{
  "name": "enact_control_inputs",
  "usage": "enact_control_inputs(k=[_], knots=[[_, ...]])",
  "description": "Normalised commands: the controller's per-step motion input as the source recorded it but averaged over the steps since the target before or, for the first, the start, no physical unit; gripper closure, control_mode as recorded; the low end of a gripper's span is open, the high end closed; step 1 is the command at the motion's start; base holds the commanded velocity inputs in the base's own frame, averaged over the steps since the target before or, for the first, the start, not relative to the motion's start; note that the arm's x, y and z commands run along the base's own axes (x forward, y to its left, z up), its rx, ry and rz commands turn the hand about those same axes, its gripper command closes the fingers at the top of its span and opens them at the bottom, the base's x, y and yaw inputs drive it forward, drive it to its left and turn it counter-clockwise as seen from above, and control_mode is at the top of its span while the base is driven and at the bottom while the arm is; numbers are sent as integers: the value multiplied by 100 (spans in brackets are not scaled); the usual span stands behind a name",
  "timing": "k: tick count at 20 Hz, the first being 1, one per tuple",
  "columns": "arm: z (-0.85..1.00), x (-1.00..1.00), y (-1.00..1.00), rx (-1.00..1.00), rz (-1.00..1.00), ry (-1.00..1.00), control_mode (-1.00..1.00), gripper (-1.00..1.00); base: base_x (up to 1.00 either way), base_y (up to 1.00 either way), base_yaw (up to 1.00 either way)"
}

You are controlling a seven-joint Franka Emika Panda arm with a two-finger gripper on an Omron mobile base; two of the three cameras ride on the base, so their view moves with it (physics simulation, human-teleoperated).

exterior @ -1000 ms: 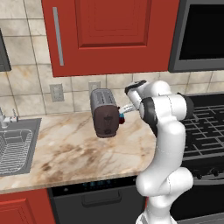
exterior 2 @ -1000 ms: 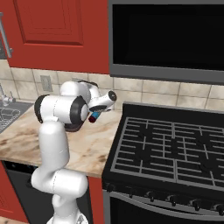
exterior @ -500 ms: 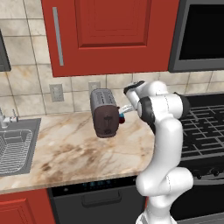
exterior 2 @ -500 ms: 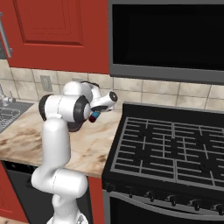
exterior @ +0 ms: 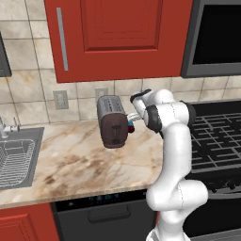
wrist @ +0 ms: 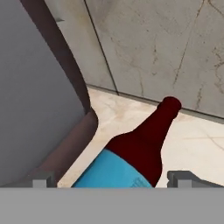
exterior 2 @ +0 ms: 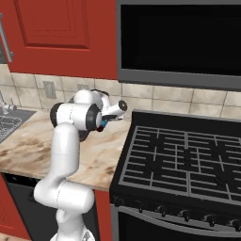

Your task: Place the liquor and beer on the top shelf of the fridge to keep them out of children's reach, and place the corn on lower shelves for easy access.

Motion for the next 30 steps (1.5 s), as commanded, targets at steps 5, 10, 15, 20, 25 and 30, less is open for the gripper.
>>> enact_control_inputs(k=[5, 10, 15, 20, 25, 30], knots=[[-24, 46, 18, -1, -7, 1, -100, -100, 0, 0, 0], [-32, 41, 33, -3, -6, 3, -100, -100, 0, 0, 0], [-41, 31, 50, -7, -4, 10, -100, -100, 0, 0, 0], [-59, 6, 50, -10, -5, 20, -100, -100, 0, 0, 0], [-84, 0, 65, -16, -9, 27, -100, 100, 0, 0, 0], [-88, 0, 67, -14, -7, 16, -100, 100, 0, 0, 0]])
